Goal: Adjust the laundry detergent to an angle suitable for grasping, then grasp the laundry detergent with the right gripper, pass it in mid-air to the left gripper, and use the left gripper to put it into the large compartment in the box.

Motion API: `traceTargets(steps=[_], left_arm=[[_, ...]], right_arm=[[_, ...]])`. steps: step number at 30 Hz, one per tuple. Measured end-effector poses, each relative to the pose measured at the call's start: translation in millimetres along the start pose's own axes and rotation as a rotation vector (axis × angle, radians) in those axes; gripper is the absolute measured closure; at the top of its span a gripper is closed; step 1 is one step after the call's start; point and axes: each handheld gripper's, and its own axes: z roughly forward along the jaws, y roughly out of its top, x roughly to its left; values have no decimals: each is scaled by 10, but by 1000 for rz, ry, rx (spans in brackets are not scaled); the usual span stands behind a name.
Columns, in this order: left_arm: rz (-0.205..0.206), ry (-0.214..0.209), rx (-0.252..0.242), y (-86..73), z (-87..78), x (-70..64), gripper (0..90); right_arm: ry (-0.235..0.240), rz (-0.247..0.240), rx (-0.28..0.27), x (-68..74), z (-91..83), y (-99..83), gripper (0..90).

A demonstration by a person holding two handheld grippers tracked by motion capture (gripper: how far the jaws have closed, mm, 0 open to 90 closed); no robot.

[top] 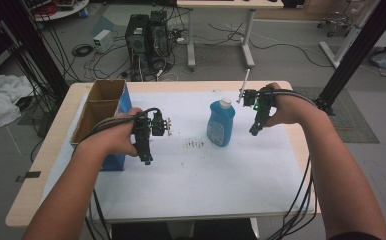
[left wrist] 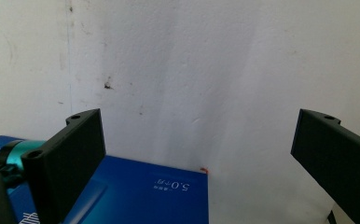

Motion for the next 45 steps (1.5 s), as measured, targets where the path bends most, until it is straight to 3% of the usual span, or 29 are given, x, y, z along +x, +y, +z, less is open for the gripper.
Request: traceTargets(steps=[16,22,23,29,31,33,36,37,45], left_arm=[[7,-7,2,0,43,10,29],[3,5,-7,6,65,20,29],[15,1,5,27,90,8,29],[10,-2,-9,39,105,-14,29],[9,0,-6,36,103,-21,29],[9,2,-7,34,96,-26,29],[11,2,-12,38,95,-35,29],[11,1,-12,40,95,-36,29],[12,1,-19,34,91,-37,29]], right_arm=[[-15,35,-3,-16,3,-84,39],[6,58,-64,-20,46,-139,39],[44,83,-125,14,90,-196,38],[70,95,-167,35,120,-260,38],[79,121,-231,63,134,-334,39],[80,132,-261,81,141,-362,38],[79,133,-268,85,145,-370,38],[99,151,-303,113,194,-392,38],[115,160,-335,147,263,-373,38]])
